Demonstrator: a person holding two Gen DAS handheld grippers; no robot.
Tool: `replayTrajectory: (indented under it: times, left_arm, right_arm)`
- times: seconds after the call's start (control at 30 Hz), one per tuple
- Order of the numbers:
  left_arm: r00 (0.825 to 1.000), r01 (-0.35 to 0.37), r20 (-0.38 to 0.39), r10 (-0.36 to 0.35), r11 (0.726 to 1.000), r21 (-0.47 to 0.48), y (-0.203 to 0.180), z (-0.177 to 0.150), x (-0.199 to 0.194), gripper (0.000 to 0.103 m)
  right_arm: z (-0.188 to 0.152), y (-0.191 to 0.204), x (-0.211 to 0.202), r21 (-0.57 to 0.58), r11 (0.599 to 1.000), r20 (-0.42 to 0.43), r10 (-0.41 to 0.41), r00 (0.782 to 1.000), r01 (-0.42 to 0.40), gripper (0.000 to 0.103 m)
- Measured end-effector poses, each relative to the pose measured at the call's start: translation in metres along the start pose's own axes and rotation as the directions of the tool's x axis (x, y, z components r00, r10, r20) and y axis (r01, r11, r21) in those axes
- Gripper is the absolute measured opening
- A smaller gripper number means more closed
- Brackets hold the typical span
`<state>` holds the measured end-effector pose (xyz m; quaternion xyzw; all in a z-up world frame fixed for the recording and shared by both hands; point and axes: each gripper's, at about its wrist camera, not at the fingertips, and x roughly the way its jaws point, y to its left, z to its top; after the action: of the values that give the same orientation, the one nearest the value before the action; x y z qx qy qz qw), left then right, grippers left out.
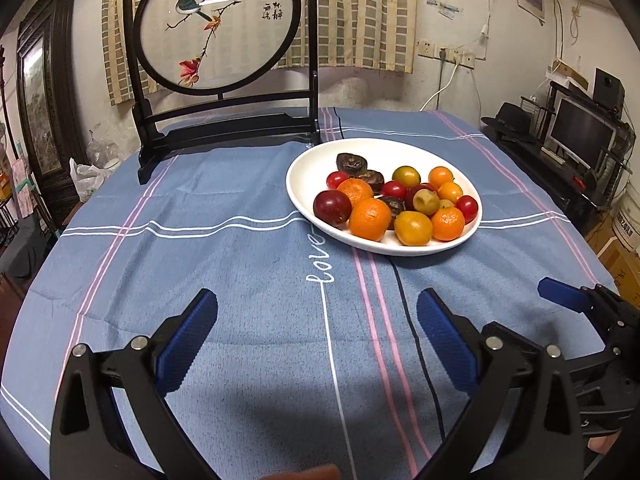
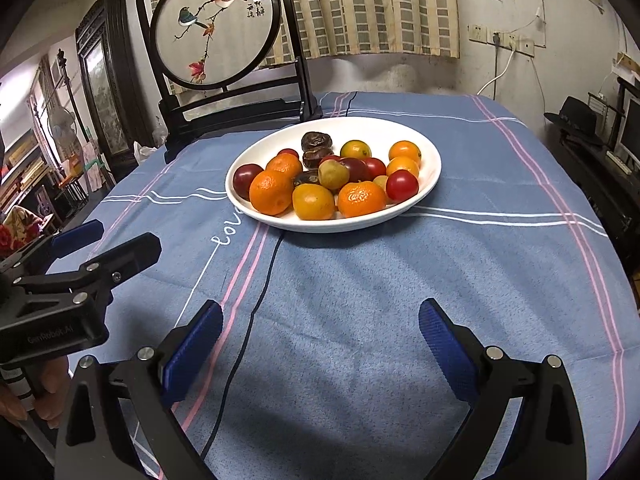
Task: Organize fruits
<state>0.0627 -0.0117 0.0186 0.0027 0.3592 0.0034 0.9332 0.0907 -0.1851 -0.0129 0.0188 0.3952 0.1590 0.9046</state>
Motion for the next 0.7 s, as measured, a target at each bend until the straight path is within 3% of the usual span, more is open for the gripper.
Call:
replayTrajectory:
  times: [0.7]
  left_arm:
    - [1.0, 0.002, -0.003, -0.002, 1.0, 0.009, -0.0016, -0.0061, 0.0022, 0.098]
  right_arm:
    - [-0.0099, 0.0019, 0.0034, 0.008, 1.0, -0.023, 0.025, 0.999, -0.025, 0.099]
